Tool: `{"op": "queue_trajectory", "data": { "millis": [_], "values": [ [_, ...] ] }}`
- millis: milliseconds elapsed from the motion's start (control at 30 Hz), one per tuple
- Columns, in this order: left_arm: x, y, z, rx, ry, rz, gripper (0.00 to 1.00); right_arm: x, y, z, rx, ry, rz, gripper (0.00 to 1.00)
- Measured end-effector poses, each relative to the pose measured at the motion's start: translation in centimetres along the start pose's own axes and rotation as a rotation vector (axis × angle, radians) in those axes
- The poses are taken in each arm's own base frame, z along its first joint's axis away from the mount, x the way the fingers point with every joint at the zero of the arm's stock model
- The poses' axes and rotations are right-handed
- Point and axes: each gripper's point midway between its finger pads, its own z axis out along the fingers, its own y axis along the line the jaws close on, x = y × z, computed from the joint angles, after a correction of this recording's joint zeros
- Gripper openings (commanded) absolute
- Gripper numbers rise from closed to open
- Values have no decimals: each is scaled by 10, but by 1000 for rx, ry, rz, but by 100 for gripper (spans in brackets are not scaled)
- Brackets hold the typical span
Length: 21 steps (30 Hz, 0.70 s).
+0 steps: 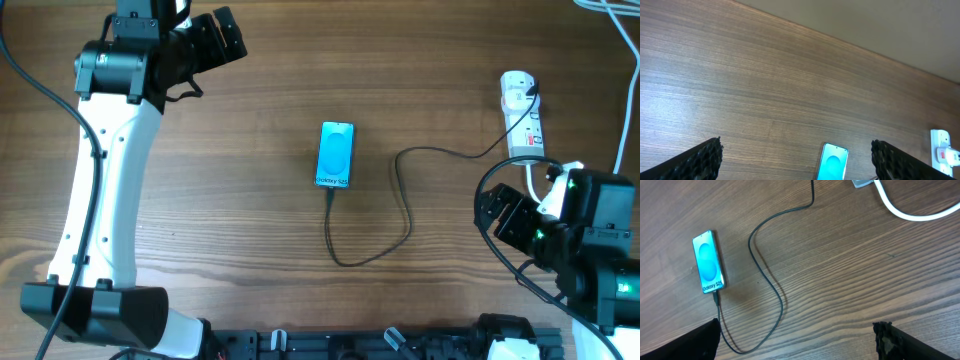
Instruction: Plug charger to phone and switch on socket
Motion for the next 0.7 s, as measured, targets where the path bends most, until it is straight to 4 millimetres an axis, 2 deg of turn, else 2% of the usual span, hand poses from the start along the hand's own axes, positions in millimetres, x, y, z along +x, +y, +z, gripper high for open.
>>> {"op": "queue_trajectory", "data": {
  "millis": [367, 500, 600, 700],
  "values": [
    [0, 0, 0, 0, 0, 0, 100, -14, 10, 0, -45, -57, -99, 100],
    [0, 0, 0, 0, 0, 0, 100, -26, 31, 6, -163, -150, -221, 100],
    [0, 0, 0, 0, 0, 0, 100, -19, 41, 12, -256, -199, -292, 100],
    [0, 0, 0, 0, 0, 0, 100, -8, 42, 27, -289, -170, -303, 100]
  ]
}}
